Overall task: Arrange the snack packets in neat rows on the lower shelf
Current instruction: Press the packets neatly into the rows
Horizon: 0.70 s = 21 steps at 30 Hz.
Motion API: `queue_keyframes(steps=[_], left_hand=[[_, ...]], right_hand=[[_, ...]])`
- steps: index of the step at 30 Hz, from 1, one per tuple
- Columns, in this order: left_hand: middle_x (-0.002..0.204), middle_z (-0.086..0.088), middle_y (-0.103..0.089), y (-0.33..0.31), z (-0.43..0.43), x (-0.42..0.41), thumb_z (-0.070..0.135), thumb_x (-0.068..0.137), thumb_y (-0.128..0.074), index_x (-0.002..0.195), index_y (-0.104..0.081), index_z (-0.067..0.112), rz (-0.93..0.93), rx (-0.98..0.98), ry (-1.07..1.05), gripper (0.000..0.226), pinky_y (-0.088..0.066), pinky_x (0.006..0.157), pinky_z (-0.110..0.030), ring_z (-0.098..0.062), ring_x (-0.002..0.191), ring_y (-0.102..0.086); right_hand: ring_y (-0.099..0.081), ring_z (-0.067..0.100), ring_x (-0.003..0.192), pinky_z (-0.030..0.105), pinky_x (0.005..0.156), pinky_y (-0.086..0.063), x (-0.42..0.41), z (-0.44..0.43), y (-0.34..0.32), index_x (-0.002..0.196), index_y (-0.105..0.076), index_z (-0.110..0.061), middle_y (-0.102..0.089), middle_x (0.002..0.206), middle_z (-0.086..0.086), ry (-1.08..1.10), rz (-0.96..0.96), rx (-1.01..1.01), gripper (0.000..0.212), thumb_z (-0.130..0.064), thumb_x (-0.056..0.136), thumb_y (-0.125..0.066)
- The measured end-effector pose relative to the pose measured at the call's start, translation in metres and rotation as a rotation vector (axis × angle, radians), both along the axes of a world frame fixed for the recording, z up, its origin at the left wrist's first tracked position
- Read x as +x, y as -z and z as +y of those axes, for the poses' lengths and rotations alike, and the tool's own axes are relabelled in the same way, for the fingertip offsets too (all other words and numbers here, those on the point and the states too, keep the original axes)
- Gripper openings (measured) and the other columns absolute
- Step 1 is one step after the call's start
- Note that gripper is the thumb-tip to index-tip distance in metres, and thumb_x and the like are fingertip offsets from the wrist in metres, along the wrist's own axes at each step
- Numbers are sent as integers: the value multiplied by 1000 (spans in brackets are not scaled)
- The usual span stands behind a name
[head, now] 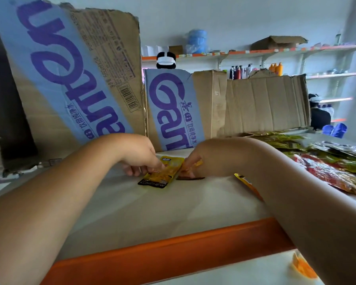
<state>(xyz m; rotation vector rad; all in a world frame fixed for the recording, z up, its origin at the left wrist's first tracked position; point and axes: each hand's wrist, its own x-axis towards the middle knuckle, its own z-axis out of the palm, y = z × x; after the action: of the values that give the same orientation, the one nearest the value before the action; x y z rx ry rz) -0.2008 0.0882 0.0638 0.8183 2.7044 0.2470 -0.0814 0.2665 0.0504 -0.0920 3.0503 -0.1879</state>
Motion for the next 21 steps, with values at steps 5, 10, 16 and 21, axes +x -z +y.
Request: queue_keyframes(steps=[5, 10, 16, 21], left_hand=[[97, -4, -69, -1, 5, 12, 60, 78, -80, 101, -66, 22, 42, -92, 60, 47, -54, 62, -25, -15, 76, -66], [99, 0, -64, -2, 10, 22, 56, 76, -84, 106, -62, 25, 99, -161, 66, 48, -50, 56, -24, -13, 71, -65], [99, -6, -69, -6, 0, 19, 54, 86, -72, 107, -64, 22, 134, -173, -37, 39, -59, 66, -30, -24, 79, -75], [87, -11, -65, 1, 10, 13, 42, 98, -66, 108, -66, 7, -60, 87, -111, 36, -53, 56, -29, -22, 62, -63]], right_hand=[[-62, 12, 88, 33, 80, -50, 5, 0, -2, 84, -71, -28, -68, 93, -8, -5, 65, -125, 23, -48, 92, -62], [-55, 14, 80, 30, 67, -42, 2, 0, 4, 81, -59, -25, -63, 91, -3, 37, 99, 4, 26, -48, 86, -71], [-60, 19, 83, 30, 64, -43, 2, 0, 6, 84, -59, -23, -62, 91, -3, 129, 206, -23, 17, -37, 83, -69], [-63, 17, 68, 29, 62, -48, 0, -4, -4, 85, -67, -19, -70, 80, 3, 162, 440, -397, 31, -50, 88, -68]])
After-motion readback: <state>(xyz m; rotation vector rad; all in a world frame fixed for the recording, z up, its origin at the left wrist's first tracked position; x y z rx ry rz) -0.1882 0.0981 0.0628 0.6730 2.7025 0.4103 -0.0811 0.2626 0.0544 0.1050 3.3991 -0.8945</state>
